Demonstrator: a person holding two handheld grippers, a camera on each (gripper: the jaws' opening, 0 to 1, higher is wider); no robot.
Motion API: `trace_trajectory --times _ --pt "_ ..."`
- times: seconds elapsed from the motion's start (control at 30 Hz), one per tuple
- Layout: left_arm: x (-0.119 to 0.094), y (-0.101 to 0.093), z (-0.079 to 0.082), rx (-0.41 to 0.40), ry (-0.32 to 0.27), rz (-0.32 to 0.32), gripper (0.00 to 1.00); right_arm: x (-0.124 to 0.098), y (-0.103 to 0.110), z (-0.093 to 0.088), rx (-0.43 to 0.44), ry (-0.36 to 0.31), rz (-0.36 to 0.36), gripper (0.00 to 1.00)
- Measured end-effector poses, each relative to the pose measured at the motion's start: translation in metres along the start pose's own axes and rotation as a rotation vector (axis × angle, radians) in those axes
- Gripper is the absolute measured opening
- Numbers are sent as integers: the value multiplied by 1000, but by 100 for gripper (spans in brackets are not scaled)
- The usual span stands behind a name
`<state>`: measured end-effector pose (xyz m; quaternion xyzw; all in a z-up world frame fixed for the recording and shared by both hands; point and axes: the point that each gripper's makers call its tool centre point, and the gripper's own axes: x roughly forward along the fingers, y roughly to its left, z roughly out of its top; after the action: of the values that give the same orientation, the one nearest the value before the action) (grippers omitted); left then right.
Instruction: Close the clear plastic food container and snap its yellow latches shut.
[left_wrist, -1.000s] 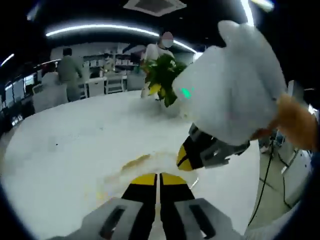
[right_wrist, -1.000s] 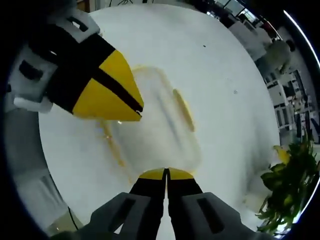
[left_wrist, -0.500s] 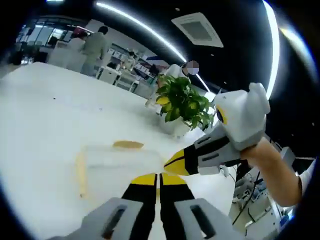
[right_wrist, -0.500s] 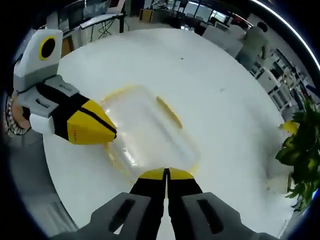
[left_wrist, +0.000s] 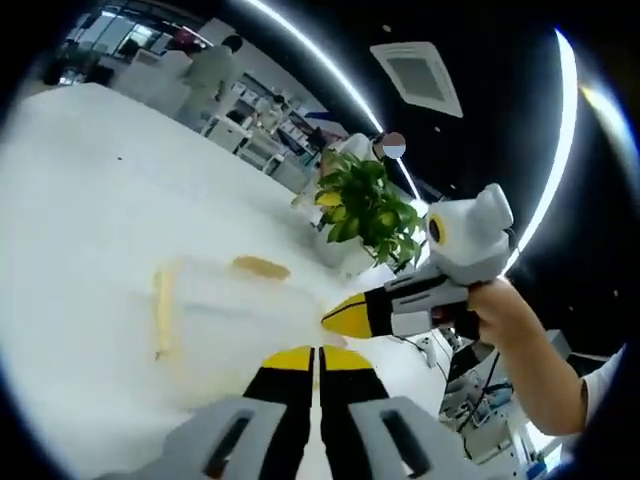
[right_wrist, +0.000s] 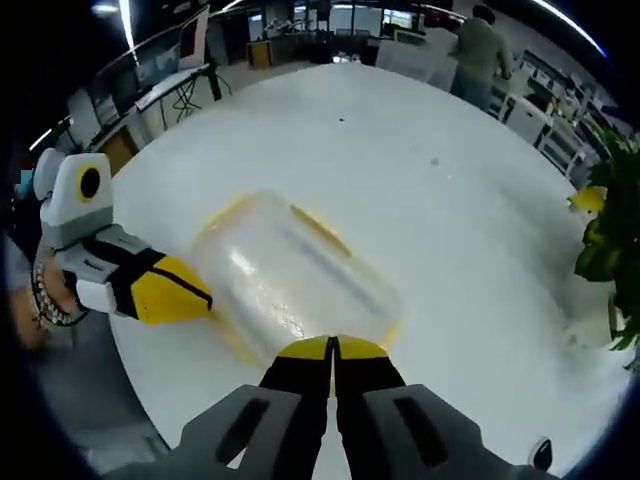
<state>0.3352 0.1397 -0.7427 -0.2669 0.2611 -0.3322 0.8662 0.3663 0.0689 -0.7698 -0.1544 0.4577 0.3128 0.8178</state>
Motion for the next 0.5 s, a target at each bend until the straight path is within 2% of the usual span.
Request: trace_trajectory --times 0.1,0.17,0.27,0.33,0.43,0.5 --pt "-1 6 0 -2 8 13 0 0 2 0 -15 1 -6 0" --pt "-3 10 2 -29 -11 25 0 0 2 0 -26 11 -12 0" --pt "-2 9 -1 -17 5 25 0 1 0 4 -56 14 -40 0" --pt "-1 9 -2 -13 8 25 0 2 2 10 -70 -10 -38 0" --pt "1 9 -7 -13 22 25 0 5 11 37 -33 -119 5 0" --pt "2 12 -10 -7 35 35 0 7 11 48 -40 -142 -4 0"
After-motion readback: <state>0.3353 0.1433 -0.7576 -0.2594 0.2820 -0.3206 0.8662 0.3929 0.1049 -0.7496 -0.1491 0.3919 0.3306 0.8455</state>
